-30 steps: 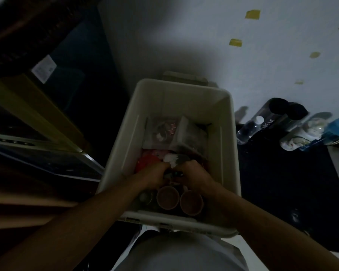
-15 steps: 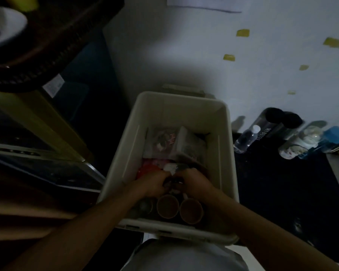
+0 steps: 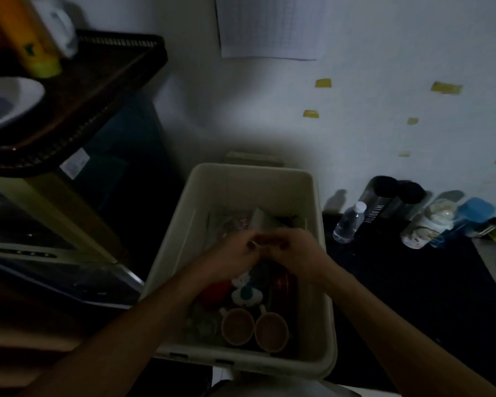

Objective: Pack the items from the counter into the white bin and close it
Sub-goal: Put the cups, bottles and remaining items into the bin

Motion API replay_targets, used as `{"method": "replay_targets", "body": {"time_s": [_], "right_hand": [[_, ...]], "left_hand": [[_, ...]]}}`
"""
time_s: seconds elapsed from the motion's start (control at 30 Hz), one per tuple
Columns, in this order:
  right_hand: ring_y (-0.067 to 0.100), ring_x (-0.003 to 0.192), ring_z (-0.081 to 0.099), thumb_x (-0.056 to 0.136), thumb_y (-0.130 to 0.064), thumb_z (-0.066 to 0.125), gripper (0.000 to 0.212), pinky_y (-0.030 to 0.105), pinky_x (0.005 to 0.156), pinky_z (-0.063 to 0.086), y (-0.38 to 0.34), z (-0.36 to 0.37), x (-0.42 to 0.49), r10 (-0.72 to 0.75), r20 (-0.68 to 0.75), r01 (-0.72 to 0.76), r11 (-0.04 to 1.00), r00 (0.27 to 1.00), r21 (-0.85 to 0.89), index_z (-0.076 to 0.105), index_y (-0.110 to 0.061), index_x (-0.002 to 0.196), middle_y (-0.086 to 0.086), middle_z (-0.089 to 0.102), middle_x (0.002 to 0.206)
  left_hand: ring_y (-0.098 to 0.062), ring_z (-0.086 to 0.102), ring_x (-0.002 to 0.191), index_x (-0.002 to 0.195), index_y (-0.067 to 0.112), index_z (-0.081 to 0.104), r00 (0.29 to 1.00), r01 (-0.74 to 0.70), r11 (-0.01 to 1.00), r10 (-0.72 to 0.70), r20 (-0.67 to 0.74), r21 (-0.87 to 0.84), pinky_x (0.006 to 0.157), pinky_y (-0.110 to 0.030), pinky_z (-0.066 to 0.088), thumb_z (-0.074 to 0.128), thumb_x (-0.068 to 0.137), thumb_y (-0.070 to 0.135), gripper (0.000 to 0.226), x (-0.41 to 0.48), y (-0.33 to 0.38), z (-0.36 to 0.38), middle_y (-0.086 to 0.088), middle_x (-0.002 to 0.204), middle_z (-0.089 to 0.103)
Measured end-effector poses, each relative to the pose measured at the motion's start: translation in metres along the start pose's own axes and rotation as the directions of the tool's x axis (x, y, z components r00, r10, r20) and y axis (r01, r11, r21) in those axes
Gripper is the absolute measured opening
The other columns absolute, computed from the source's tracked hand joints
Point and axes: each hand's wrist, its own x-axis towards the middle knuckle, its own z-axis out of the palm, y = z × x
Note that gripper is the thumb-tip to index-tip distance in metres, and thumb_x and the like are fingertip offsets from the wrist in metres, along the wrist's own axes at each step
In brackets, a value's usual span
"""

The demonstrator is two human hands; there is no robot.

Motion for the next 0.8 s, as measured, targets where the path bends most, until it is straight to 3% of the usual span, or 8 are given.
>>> {"method": "replay_targets", "body": {"time_s": [0.07,0.13,0.23,0.3,0.47,0.6,0.8], "right_hand": [[-0.015,0.084,0.062,0.085,-0.038,0.067,0.027,0.001,0.064,0.046,0.002,-0.016,-0.003,0.003,-0.047,-0.002,1.000,0.999,0.031,0.067,-0.038,0.112,-0.032,0.066,0.087],[-0.015,0.087,0.062,0.086,-0.036,0.065,0.027,0.003,0.069,0.048,0.008,-0.034,-0.008,0.010,-0.093,-0.006,0.999,0.996,0.036,0.067,-0.037,0.113,-0.026,0.068,0.093],[-0.013,0.089,0.063,0.086,-0.019,0.063,0.029,0.010,0.081,0.051,0.019,-0.059,-0.015,0.021,-0.167,-0.012,0.999,0.986,0.052,0.071,-0.030,0.112,-0.021,0.069,0.096],[-0.006,0.095,0.064,0.090,-0.018,0.062,0.026,0.016,0.087,0.052,0.028,-0.079,-0.022,0.030,-0.182,-0.021,0.998,0.983,0.053,0.070,-0.026,0.114,-0.015,0.070,0.105],[-0.011,0.092,0.062,0.089,-0.012,0.064,0.030,0.000,0.083,0.043,0.067,-0.121,-0.041,0.110,-0.251,-0.088,0.991,0.962,0.099,0.068,-0.017,0.118,-0.007,0.070,0.112],[0.004,0.098,0.066,0.088,-0.012,0.065,0.029,0.020,0.092,0.051,0.100,-0.144,-0.054,0.192,-0.264,-0.172,0.980,0.945,0.097,0.069,-0.017,0.116,-0.003,0.071,0.111],[0.012,0.094,0.068,0.088,-0.019,0.067,0.026,0.038,0.090,0.054,0.145,-0.165,-0.061,0.244,-0.268,-0.225,0.969,0.932,0.100,0.069,-0.016,0.113,0.001,0.072,0.105]], "left_hand": [[0.001,0.063,0.097,0.116,0.027,0.062,0.999,-0.026,0.999,0.026,-0.021,-0.027,0.081,-0.019,0.053,0.056,0.097,0.025,0.020,0.010,0.014,0.002,0.011,0.107,0.067],[0.004,0.063,0.095,0.112,0.028,0.063,0.997,-0.064,0.998,0.063,-0.051,-0.028,0.079,-0.014,0.050,0.056,0.096,0.022,0.018,0.020,0.027,0.007,0.014,0.103,0.067],[0.001,0.062,0.101,0.119,0.027,0.061,0.990,-0.101,0.994,0.104,-0.092,0.032,0.088,-0.025,0.052,0.057,0.095,0.022,0.025,0.033,0.043,0.016,0.012,0.110,0.067],[-0.004,0.063,0.105,0.122,0.025,0.060,0.985,-0.139,0.990,0.140,-0.099,0.014,0.092,-0.031,0.052,0.056,0.092,0.025,0.030,0.047,0.058,0.027,0.009,0.114,0.067],[-0.004,0.054,0.115,0.129,0.025,0.055,0.972,-0.209,0.974,0.217,-0.092,0.091,0.097,-0.018,0.043,0.055,0.093,0.026,0.036,0.086,0.096,0.067,0.010,0.127,0.059],[-0.007,0.055,0.116,0.130,0.026,0.054,0.970,-0.230,0.965,0.237,-0.048,0.126,0.100,-0.025,0.045,0.054,0.091,0.029,0.039,0.111,0.112,0.097,0.006,0.128,0.059],[0.011,0.048,0.112,0.132,0.031,0.051,0.985,-0.151,0.987,0.155,-0.070,0.057,0.089,0.000,0.033,0.053,0.090,0.035,0.042,0.139,0.116,0.137,0.016,0.128,0.055]]}}
